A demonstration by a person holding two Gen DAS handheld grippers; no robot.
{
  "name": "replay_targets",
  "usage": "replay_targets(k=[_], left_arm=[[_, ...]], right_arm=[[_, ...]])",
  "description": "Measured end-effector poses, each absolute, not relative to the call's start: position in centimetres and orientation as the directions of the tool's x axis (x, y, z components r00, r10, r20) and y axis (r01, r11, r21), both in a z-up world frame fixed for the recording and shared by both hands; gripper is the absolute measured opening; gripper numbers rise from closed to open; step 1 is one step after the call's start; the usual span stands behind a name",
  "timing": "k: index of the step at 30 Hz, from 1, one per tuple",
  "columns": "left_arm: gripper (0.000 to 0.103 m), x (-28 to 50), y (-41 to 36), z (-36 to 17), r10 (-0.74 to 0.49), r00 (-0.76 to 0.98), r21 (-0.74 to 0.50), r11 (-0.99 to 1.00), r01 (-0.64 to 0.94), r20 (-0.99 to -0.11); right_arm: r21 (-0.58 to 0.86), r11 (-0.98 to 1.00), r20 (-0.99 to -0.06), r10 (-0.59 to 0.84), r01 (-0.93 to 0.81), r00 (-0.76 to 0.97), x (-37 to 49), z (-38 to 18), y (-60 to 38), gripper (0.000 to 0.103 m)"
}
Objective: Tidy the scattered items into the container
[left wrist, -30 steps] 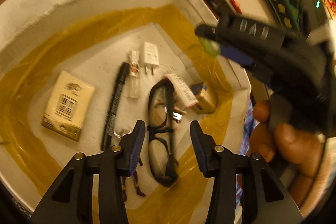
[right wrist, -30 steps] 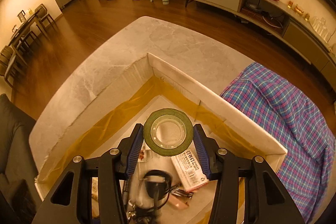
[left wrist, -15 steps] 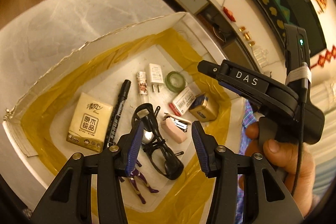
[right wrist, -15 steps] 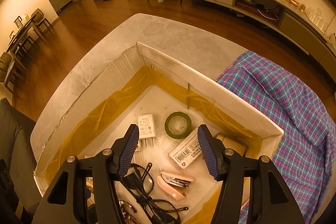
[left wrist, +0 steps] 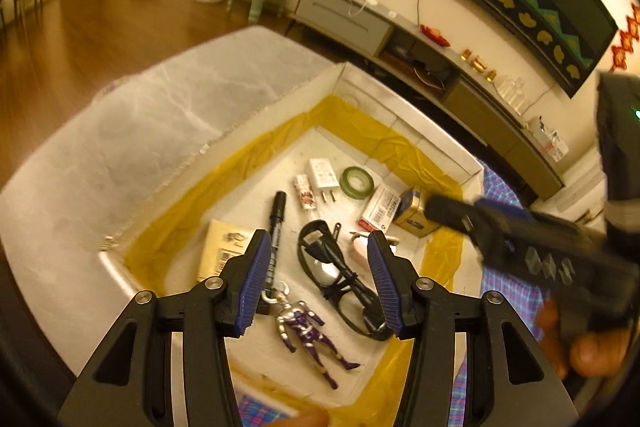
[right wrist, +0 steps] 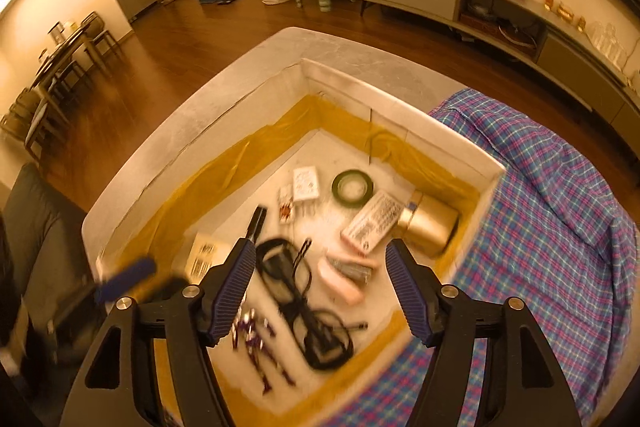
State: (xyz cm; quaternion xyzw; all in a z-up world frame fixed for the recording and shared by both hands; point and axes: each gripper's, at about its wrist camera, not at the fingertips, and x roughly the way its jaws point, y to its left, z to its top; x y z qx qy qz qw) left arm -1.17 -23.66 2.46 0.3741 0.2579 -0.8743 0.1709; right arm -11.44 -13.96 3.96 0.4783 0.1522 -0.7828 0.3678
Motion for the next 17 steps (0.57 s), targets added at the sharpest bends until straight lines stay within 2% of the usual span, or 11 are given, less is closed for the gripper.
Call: replay_targets(k=[4,9,13,17], left_arm=[[0.068,0.2,-22.8,3.5,-0.143,-0.688,-0.291,-0.831,0.473,-0.712],[0.069,2.2,-21.9,4.3,-0.172,-0.717,-0.271,-0.846,0.459,-0.676],[0.069,3.2,-21.5,4.2,-0.169,-0.715,-0.265,-0.851,0.454,-0.678],[0.069,4.0,-20.9,4.1,-0.164,-0.722,-0.261,-0.86,0.439,-0.672]], right_arm=[[0.063,-0.648,-0.854,-0.429,0.759,-0.296,-7.8,4.9,-11.6,0.072],[-0.032,-0.589,-0.853,-0.405,0.807,-0.329,-3.1,5.5,-9.3,0.073],[-0.127,-0.544,-0.856,-0.362,0.829,-0.369,0.1,5.2,-8.2,0.073],[-0.162,-0.523,-0.853,-0.352,0.837,-0.385,2.4,4.8,-7.6,0.073]])
